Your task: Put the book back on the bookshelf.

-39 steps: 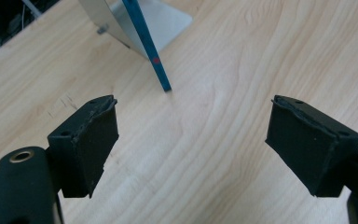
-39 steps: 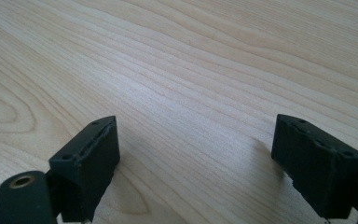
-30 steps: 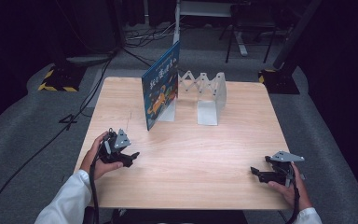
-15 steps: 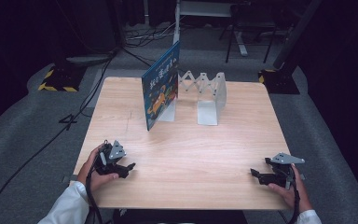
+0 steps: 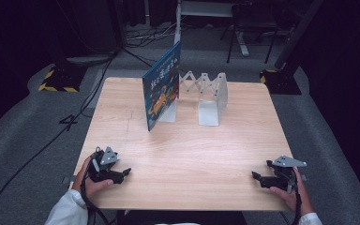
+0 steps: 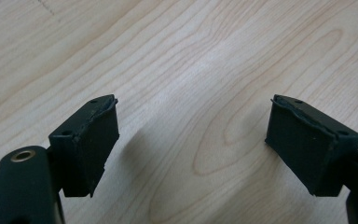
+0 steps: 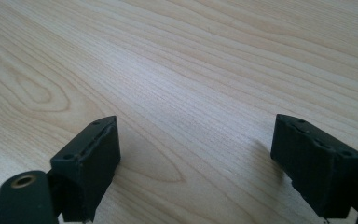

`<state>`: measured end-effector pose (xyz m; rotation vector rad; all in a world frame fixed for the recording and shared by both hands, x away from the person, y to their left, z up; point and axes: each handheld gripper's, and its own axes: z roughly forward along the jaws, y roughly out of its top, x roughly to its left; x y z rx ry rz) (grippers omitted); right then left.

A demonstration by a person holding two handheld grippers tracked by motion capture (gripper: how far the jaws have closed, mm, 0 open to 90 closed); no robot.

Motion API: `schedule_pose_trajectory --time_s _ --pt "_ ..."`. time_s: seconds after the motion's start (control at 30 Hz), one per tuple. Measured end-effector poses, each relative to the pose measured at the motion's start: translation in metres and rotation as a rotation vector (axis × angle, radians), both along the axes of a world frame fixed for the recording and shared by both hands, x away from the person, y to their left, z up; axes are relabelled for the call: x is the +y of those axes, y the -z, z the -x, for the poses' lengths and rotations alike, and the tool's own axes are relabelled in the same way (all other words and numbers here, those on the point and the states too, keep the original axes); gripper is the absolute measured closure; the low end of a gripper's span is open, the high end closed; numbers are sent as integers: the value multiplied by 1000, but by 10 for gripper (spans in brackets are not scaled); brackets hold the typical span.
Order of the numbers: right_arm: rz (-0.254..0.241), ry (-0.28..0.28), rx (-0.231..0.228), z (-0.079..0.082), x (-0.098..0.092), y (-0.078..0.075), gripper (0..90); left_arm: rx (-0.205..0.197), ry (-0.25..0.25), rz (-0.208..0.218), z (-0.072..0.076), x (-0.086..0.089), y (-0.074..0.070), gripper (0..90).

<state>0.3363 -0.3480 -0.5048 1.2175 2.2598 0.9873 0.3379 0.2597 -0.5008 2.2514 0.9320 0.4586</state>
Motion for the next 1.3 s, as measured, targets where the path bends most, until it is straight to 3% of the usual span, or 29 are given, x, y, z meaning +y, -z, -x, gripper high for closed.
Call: schedule_pose_trajectory --time_s 0.13,0.17,0.27,1.3 --pt "0 2 0 0 0 0 157 16 -15 46 2 6 4 170" --pt "0 2 0 0 0 0 157 41 -24 60 2 8 4 170" --pt "0 2 0 0 0 0 158 44 -41 69 3 10 4 171" --pt "0 1 -1 0 0 0 158 54 -49 71 1 10 4 148"
